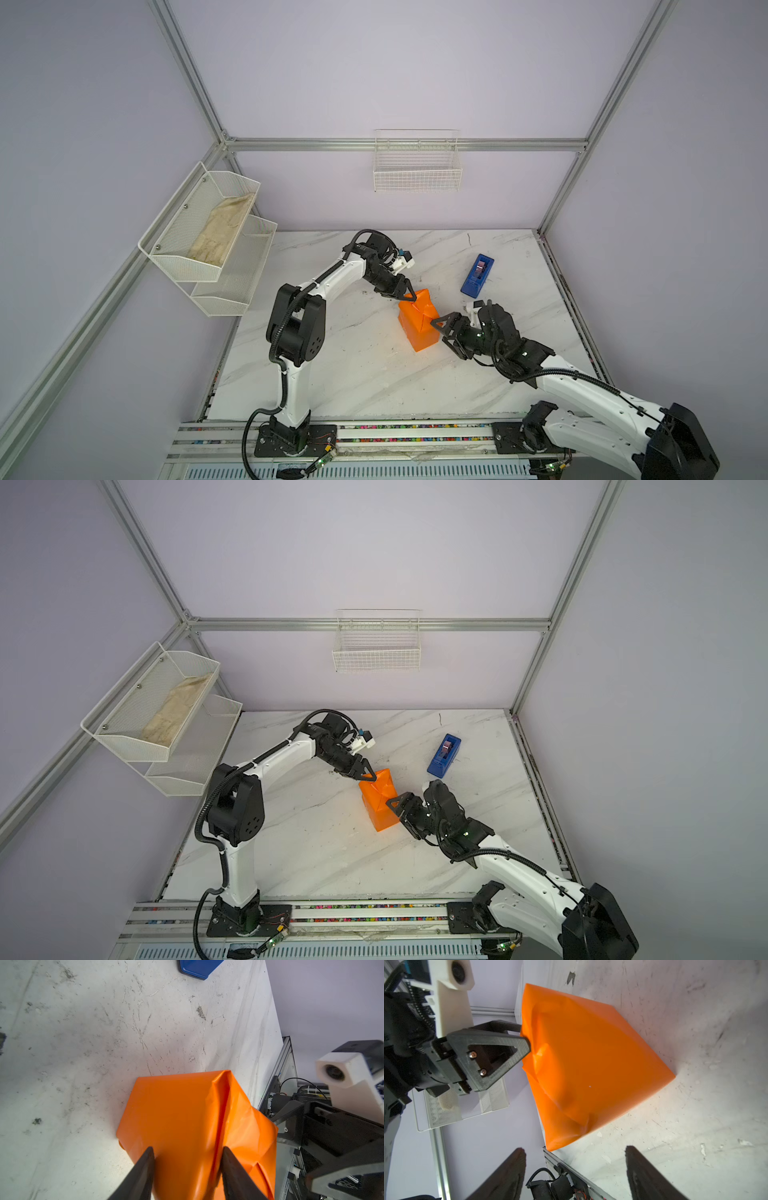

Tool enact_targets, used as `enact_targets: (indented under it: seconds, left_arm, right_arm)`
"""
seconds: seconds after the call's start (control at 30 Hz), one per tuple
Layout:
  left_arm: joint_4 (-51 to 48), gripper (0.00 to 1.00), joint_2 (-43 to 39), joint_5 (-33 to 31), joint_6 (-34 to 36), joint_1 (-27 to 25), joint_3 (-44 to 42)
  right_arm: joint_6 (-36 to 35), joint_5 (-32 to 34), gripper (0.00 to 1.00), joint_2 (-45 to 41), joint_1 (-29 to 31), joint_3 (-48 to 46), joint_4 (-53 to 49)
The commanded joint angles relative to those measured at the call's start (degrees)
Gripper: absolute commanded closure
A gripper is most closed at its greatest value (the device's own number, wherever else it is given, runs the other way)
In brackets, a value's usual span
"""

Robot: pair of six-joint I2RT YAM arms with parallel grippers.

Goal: Wrap the gift box in paper

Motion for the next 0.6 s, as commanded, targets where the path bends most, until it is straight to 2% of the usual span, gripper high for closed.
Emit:
enact_targets:
  seconds: [0.0,0.27,0.57]
  left_arm:
    - [-2.20,0.50,-1.23,-1.27,0.10,0.21,-3.35]
    - [-1.20,0.51,-4.71,-1.59,-2.09,0.26,-6.86]
    - [4.02,0.51,-8.79,-0.80,-9.25,-0.13,-12.70]
  right_arm:
    - [4.41,-0.38,0.24,2.31,0.41,0.86,9.38]
    - [-0.08,1.41,0.46,10.27,-1.47,3.40,6.50]
    - [-10.63,-1.06,0.50,16.32,-8.68,7.71,1.65]
